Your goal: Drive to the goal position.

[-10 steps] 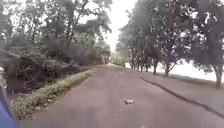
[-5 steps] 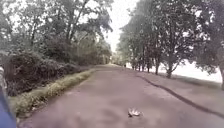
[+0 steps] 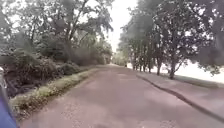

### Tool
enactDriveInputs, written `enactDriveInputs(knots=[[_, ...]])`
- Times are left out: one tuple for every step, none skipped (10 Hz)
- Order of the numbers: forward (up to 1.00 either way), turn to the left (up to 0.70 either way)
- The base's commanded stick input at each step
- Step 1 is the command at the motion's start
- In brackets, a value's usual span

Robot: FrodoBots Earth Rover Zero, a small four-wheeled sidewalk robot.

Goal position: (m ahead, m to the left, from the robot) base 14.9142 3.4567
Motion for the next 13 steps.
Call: enactDriveInputs(knots=[[0.7,-0.01],[0.7,-0.18],[0.7,-0.29],[0.7,-0.31],[0.7,-0.33],[0.7,-0.35],[0.7,-0.07],[0.7,-0.01],[0.7,-0.01],[0.7,-0.01],[0.7,-0.01],[0.7,-0.01],[0.7,-0.01]])
